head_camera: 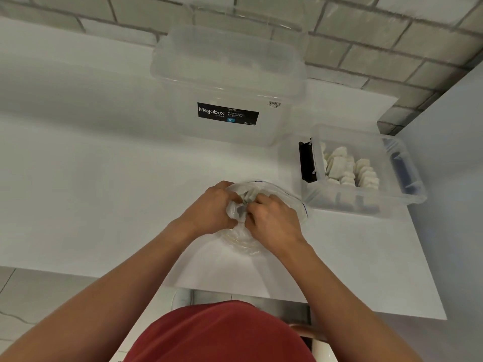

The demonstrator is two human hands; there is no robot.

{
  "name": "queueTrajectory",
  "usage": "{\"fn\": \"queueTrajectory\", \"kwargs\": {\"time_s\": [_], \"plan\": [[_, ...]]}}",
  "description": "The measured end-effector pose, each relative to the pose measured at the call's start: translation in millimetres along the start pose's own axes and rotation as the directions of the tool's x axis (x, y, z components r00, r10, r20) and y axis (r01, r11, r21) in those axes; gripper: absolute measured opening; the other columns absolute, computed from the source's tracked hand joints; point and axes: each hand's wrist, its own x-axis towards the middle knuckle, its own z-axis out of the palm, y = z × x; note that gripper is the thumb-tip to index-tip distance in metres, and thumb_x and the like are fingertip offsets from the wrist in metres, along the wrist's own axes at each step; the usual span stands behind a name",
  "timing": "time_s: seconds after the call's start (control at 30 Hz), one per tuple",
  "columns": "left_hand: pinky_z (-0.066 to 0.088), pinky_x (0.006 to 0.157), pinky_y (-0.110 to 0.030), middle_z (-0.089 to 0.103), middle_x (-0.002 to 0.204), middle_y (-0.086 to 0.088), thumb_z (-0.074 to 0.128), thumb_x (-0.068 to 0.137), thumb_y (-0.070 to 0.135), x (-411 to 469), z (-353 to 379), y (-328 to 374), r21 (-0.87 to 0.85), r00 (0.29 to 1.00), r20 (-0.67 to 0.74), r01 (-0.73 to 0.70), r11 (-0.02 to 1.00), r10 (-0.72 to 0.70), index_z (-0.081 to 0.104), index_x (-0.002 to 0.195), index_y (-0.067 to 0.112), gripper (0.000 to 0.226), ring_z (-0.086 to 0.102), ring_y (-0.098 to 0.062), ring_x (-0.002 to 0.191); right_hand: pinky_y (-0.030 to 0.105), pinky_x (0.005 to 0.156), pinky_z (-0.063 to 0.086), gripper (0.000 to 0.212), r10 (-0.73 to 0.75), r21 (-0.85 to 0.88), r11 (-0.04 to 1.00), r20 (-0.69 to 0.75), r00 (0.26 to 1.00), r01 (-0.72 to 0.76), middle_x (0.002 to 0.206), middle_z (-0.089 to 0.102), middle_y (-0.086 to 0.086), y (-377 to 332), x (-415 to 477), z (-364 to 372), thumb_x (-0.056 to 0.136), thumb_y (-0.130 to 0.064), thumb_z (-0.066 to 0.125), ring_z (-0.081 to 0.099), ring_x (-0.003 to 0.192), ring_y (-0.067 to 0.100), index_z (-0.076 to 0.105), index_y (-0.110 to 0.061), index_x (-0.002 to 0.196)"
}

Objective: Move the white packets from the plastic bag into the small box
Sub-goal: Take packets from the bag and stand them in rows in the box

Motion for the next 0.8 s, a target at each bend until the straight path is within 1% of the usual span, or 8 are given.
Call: {"fn": "queueTrajectory", "kwargs": {"time_s": [0.2,0.33,0.43,0.57,0.63,0.7,0.73,0.8], "plan": [[0.035,0.088,-0.017,0.054,0.129,-0.001,0.081,0.067,0.018,0.7,-0.8,1.4,0.03,1.0,0.011,-0.025,0.999,0.025,0.07,0.117,0.028,0.052,0.054,-0.017,0.115,0.038,0.068,0.055,0.028,-0.097,0.019,0.995,0.059,0.994,0.096,0.114,0.061,-0.004,7.4,0.8,-2.4,0.087,-0.024,0.064,0.052,0.109,0.023,0.071,-0.023,0.114],[0.033,0.086,-0.015,0.057,0.126,-0.003,0.079,0.068,0.018,1.8,-1.7,2.4,0.049,1.0,0.007,-0.031,0.998,0.031,0.071,0.116,0.025,0.049,0.053,-0.016,0.113,0.032,0.06,0.046,0.026,-0.167,-0.057,0.984,0.006,0.986,0.167,0.094,0.065,-0.005,2.9,6.1,7.1,0.068,-0.016,0.079,0.058,0.09,0.024,0.078,-0.024,0.093],[0.034,0.088,-0.017,0.054,0.129,-0.005,0.084,0.067,0.021,3.2,-4.2,2.0,0.053,1.0,0.004,-0.009,0.999,0.009,0.069,0.121,0.023,0.056,0.056,-0.02,0.112,0.031,0.059,0.05,0.016,-0.169,-0.074,0.984,-0.077,0.983,0.163,0.083,0.068,-0.006,4.9,7.1,9.0,0.069,-0.022,0.08,0.062,0.082,0.022,0.08,-0.026,0.085],[0.037,0.09,-0.019,0.053,0.13,-0.002,0.089,0.065,0.029,5.1,-8.1,0.8,0.039,0.999,0.015,0.036,0.999,-0.037,0.066,0.127,0.023,0.067,0.056,-0.02,0.114,0.034,0.066,0.056,0.011,0.017,0.276,0.961,-0.138,0.99,0.022,0.089,0.072,-0.007,12.4,0.6,-8.4,0.085,-0.022,0.068,0.066,0.084,0.016,0.078,-0.02,0.089],[0.04,0.091,-0.021,0.054,0.129,0.002,0.09,0.063,0.035,5.3,-9.8,2.5,-0.009,0.998,0.014,0.055,0.998,-0.055,0.066,0.126,0.027,0.067,0.055,-0.017,0.114,0.027,0.073,0.056,0.008,0.183,0.587,0.804,-0.088,0.979,-0.097,0.09,0.074,-0.011,18.6,-3.0,-20.4,0.088,-0.022,0.071,0.069,0.08,0.007,0.077,-0.023,0.091],[0.041,0.09,-0.022,0.054,0.127,0.008,0.091,0.062,0.041,5.0,-11.2,6.0,-0.085,0.998,0.013,0.068,0.994,-0.067,0.067,0.121,0.033,0.064,0.054,-0.012,0.113,0.03,0.076,0.058,0.006,0.267,0.809,0.553,0.054,0.962,-0.199,0.088,0.075,-0.009,23.3,-4.9,-29.8,0.09,-0.017,0.073,0.072,0.077,0.01,0.077,-0.022,0.091],[0.042,0.091,-0.023,0.055,0.126,0.011,0.091,0.062,0.043,4.7,-12.0,8.5,-0.13,0.997,0.018,0.077,0.988,-0.076,0.068,0.119,0.036,0.062,0.054,-0.01,0.113,0.033,0.076,0.059,0.006,0.271,0.863,0.451,0.109,0.956,-0.226,0.086,0.075,-0.005,25.0,-5.3,-32.0,0.091,-0.015,0.074,0.073,0.075,0.015,0.076,-0.02,0.091],[0.044,0.096,-0.025,0.055,0.126,0.014,0.091,0.063,0.045,4.0,-14.1,13.6,-0.205,0.996,0.033,0.092,0.974,-0.087,0.068,0.116,0.039,0.058,0.053,-0.008,0.115,0.04,0.078,0.059,0.007,0.269,0.898,0.369,0.144,0.952,-0.24,0.086,0.075,0.004,27.3,-5.1,-31.9,0.091,-0.011,0.074,0.073,0.076,0.026,0.075,-0.017,0.092]]}}
